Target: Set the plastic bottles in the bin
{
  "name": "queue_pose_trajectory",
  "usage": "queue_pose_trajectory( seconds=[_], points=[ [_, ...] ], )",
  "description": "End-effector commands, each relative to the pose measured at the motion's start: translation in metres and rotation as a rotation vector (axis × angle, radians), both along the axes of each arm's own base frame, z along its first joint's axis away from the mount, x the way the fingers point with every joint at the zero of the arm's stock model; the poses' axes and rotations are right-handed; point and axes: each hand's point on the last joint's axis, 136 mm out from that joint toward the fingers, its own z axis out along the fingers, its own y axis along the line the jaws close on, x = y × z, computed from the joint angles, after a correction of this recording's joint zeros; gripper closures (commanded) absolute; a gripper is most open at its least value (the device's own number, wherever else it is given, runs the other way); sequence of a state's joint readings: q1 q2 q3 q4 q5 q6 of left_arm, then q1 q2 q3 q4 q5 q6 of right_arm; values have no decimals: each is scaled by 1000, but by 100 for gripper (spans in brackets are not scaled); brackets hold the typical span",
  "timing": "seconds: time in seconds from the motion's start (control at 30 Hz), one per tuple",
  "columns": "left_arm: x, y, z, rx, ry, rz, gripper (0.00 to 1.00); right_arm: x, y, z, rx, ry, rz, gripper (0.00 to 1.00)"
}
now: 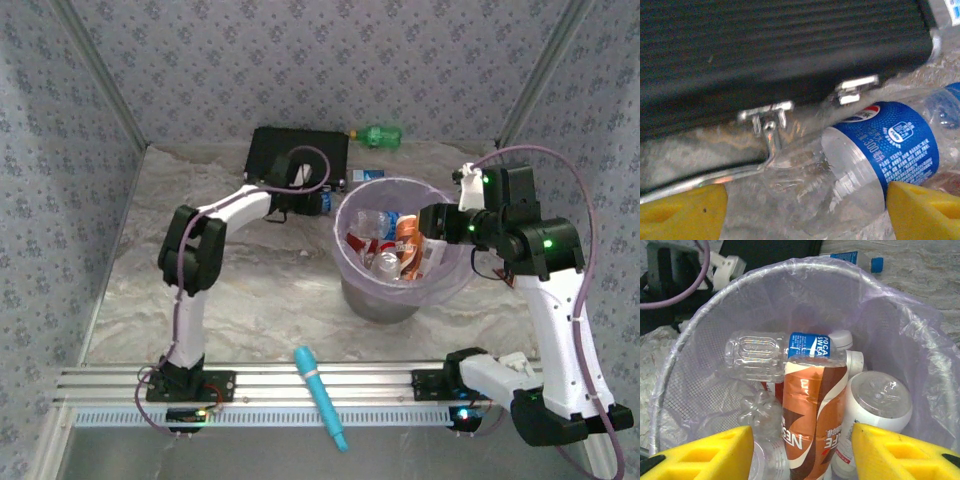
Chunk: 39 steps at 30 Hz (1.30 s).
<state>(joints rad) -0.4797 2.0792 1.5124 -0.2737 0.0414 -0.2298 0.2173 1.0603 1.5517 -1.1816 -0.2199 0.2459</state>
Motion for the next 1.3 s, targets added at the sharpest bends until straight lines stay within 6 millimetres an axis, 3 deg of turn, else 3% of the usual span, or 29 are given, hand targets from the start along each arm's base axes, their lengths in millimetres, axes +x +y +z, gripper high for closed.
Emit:
queue_pose_trajectory(
  seconds=[0.0,0.2,0.3,0.4,0.6,0.7,0.8,1.0,1.1,1.27],
  points=[
    [-13,46,2,42,-15,138,19,0,-2,-3,-3,7,-8,44],
    [-58,85,34,25,-80,225,19,7,2,-8,4,12,9,44],
    [-71,91,53,50,-113,185,16,12,4,-11,8,15,14,44],
    [-69,84,69,68,-139,107,12,15,6,-13,14,19,19,44],
    [-41,53,79,-58,-81,127,7,15,6,-15,19,20,19,44],
    [-36,32,83,-212,-21,212,12,9,4,-15,16,26,16,44],
    [-44,4,85,-365,38,287,14,6,1,-13,7,20,9,44],
    [-54,-46,66,-682,236,392,16,7,0,-13,9,15,9,44],
    [-60,-61,53,-759,299,417,16,6,-1,-14,6,15,10,44],
    [-72,-69,37,-759,330,466,12,5,-4,-15,-1,14,3,44]
  ],
)
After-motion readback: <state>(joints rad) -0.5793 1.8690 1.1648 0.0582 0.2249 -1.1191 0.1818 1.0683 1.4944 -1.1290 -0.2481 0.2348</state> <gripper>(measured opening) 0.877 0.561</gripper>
